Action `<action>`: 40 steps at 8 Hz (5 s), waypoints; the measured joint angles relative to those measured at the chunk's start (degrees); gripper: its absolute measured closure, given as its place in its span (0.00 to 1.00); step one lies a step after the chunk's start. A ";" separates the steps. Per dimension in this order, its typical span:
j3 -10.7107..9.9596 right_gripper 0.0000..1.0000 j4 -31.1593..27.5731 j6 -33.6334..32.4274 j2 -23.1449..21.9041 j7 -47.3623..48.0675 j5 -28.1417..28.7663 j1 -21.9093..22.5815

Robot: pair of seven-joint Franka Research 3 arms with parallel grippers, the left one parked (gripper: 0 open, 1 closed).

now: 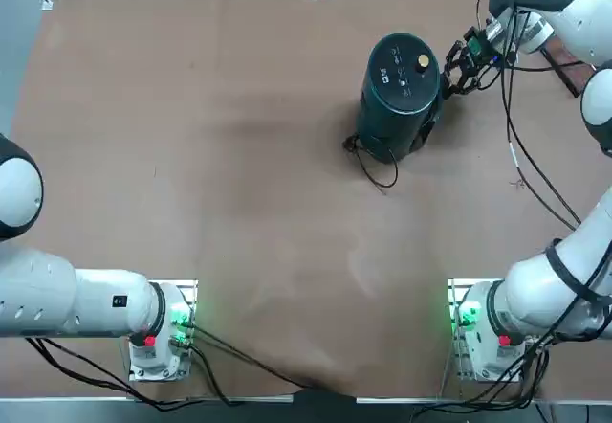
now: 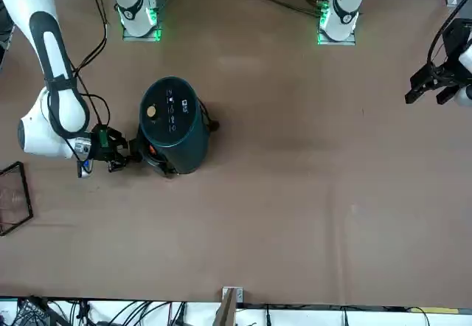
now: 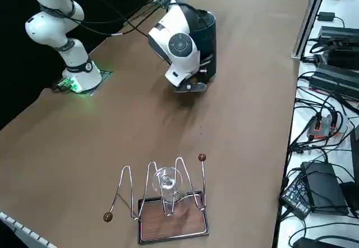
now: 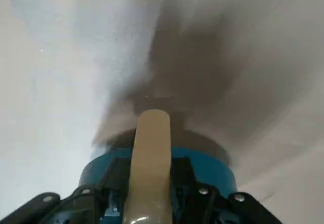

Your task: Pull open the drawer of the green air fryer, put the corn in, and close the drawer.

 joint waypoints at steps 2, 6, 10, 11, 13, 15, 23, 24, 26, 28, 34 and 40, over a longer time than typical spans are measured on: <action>-0.02 0.55 -0.31 -0.13 -0.25 0.00 0.05 -0.01; -0.26 0.55 -1.04 -3.36 -2.24 0.58 0.32 -0.16; -0.31 0.55 -1.70 -2.98 -1.79 0.58 0.60 -0.53; -0.31 0.55 -1.77 -2.55 -1.19 0.27 0.85 -0.53; -0.31 0.55 -1.76 -1.99 -0.07 -1.49 1.60 -0.53; -0.29 0.55 -1.75 -1.87 0.21 -2.16 1.79 -0.53; -0.32 0.55 -1.37 -4.18 0.14 -10.17 2.22 -2.98; -0.29 0.55 -1.28 -4.21 0.17 -10.23 2.46 -2.96; -0.17 0.55 -1.07 -4.21 0.18 -10.00 2.71 -2.69; 0.05 0.55 -0.89 -4.09 0.17 -8.75 2.75 -1.83; 0.18 0.55 -0.91 -3.00 0.19 -3.81 2.74 0.92; 0.21 0.55 -1.15 -2.02 0.34 -3.13 2.79 2.58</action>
